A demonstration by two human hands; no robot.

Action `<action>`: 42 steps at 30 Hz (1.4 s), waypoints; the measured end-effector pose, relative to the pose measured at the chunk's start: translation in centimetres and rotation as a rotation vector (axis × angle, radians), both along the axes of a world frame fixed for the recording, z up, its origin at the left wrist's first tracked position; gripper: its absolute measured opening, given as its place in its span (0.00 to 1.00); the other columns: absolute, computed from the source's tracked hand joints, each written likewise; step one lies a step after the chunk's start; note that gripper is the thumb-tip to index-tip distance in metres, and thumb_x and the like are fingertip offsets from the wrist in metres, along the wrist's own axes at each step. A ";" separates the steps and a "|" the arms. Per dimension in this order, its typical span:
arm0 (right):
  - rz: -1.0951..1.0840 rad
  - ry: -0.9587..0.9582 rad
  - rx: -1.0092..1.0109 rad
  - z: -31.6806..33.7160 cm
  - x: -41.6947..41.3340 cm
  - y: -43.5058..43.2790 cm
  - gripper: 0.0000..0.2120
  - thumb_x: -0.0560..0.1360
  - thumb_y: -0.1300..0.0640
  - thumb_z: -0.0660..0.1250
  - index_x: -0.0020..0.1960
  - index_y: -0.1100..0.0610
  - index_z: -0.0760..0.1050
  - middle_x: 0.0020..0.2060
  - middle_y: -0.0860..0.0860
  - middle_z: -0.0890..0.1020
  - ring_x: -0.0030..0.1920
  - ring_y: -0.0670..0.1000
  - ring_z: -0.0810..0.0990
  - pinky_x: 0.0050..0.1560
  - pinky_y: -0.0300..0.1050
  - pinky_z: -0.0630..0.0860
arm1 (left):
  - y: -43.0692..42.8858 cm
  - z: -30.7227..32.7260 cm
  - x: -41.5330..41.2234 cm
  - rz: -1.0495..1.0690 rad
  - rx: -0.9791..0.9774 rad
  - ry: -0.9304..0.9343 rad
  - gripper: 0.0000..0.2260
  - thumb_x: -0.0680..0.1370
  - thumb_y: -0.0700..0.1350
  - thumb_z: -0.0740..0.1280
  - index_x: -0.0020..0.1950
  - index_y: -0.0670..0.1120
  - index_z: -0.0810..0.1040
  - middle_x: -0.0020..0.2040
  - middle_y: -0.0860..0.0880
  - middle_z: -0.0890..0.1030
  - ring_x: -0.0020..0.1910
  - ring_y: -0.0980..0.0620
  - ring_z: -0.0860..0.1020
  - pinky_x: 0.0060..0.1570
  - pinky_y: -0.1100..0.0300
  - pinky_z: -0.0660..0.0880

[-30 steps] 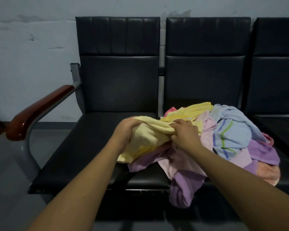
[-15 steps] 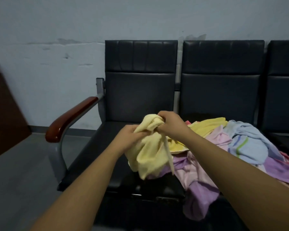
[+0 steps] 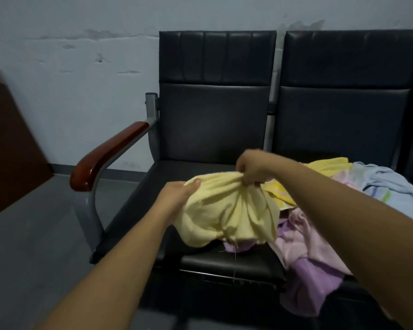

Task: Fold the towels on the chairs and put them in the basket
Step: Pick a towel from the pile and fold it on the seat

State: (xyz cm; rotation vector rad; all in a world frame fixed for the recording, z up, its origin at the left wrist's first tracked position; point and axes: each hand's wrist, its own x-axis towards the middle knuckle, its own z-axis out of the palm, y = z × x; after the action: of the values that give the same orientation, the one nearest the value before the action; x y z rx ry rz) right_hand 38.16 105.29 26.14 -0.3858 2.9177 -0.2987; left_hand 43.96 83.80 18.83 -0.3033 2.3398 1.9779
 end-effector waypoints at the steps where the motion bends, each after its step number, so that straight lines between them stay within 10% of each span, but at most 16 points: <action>1: -0.022 0.112 -0.021 0.1 -1.4 -0.4 0.11 0.75 0.66 0.66 0.54 0.56 0.79 0.47 0.56 0.83 0.39 0.52 0.83 0.37 0.46 0.82 | 0.0 -0.1 -1.3 0.050 -0.001 0.017 0.13 0.77 0.54 0.72 0.47 0.44 0.83 0.45 0.44 0.86 0.47 0.42 0.84 0.53 0.46 0.81; 5: -0.083 0.464 -0.153 -3.1 -4.5 -1.4 0.28 0.77 0.65 0.63 0.75 0.53 0.64 0.70 0.58 0.67 0.65 0.61 0.72 0.65 0.55 0.73 | -0.5 -2.5 -6.5 0.157 0.132 0.067 0.21 0.76 0.58 0.71 0.63 0.46 0.80 0.56 0.46 0.83 0.54 0.46 0.82 0.60 0.46 0.78; 10: -0.175 0.093 -0.118 -13.5 -2.8 -1.9 0.23 0.77 0.50 0.67 0.67 0.59 0.69 0.63 0.59 0.71 0.60 0.61 0.75 0.60 0.51 0.74 | -1.2 -8.6 -6.9 0.105 -0.406 -0.252 0.50 0.69 0.70 0.71 0.77 0.37 0.61 0.72 0.40 0.71 0.68 0.41 0.73 0.63 0.52 0.73; 16: -0.210 0.177 -0.015 -18.7 -1.3 -2.3 0.21 0.77 0.45 0.64 0.62 0.59 0.70 0.56 0.57 0.75 0.56 0.59 0.75 0.55 0.50 0.72 | -2.1 -9.9 -5.8 -0.063 -0.654 -0.306 0.17 0.74 0.49 0.75 0.56 0.39 0.79 0.57 0.43 0.81 0.55 0.44 0.80 0.52 0.52 0.76; 19: -0.229 0.168 -0.027 -18.4 -1.7 -1.7 0.10 0.78 0.54 0.64 0.55 0.58 0.76 0.50 0.54 0.80 0.50 0.55 0.78 0.51 0.48 0.76 | -2.2 -9.7 -4.8 -0.038 -0.440 -0.192 0.05 0.76 0.44 0.69 0.51 0.47 0.79 0.55 0.45 0.83 0.55 0.44 0.81 0.59 0.48 0.76; 23: -0.303 0.176 -0.463 -16.1 -1.0 -0.7 0.09 0.81 0.53 0.62 0.58 0.56 0.75 0.50 0.50 0.79 0.44 0.48 0.75 0.45 0.44 0.70 | -2.4 -7.5 -3.9 0.147 0.223 -0.085 0.11 0.83 0.43 0.61 0.64 0.45 0.74 0.59 0.45 0.81 0.57 0.45 0.80 0.60 0.45 0.78; 27: -0.307 0.247 -0.818 -12.3 0.7 -0.3 0.11 0.83 0.51 0.61 0.58 0.56 0.75 0.48 0.49 0.77 0.49 0.49 0.76 0.47 0.43 0.67 | -3.1 -5.4 -3.2 0.249 0.264 -0.050 0.10 0.83 0.44 0.62 0.62 0.44 0.78 0.57 0.44 0.83 0.56 0.45 0.82 0.59 0.45 0.78; 31: -0.373 -0.151 -1.097 -9.4 2.0 -0.1 0.08 0.80 0.50 0.68 0.52 0.54 0.79 0.49 0.53 0.82 0.49 0.52 0.80 0.48 0.51 0.78 | -4.1 -3.8 -2.9 0.266 0.097 -0.158 0.09 0.76 0.42 0.65 0.50 0.38 0.81 0.45 0.42 0.83 0.41 0.44 0.81 0.38 0.55 0.76; 35: -0.472 -0.529 -0.734 -11.8 2.7 1.1 0.19 0.70 0.54 0.78 0.55 0.60 0.77 0.54 0.58 0.81 0.53 0.57 0.81 0.57 0.56 0.80 | -5.6 -4.8 -1.8 -0.088 -0.662 -0.521 0.18 0.76 0.49 0.71 0.61 0.41 0.75 0.57 0.42 0.79 0.51 0.44 0.79 0.42 0.53 0.79; 42: -0.506 -0.192 -0.503 -13.9 2.7 -1.2 0.33 0.78 0.40 0.64 0.71 0.64 0.68 0.62 0.57 0.76 0.59 0.56 0.75 0.52 0.46 0.71 | -6.2 -7.5 -2.0 0.067 -0.584 -0.334 0.29 0.78 0.54 0.71 0.70 0.38 0.69 0.59 0.43 0.76 0.54 0.45 0.77 0.52 0.50 0.78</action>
State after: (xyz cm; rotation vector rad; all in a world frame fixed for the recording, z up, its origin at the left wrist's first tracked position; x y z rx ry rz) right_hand 40.89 104.11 12.24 0.3173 2.6718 -1.0814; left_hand 41.96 77.64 11.37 -0.6846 2.6296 1.0999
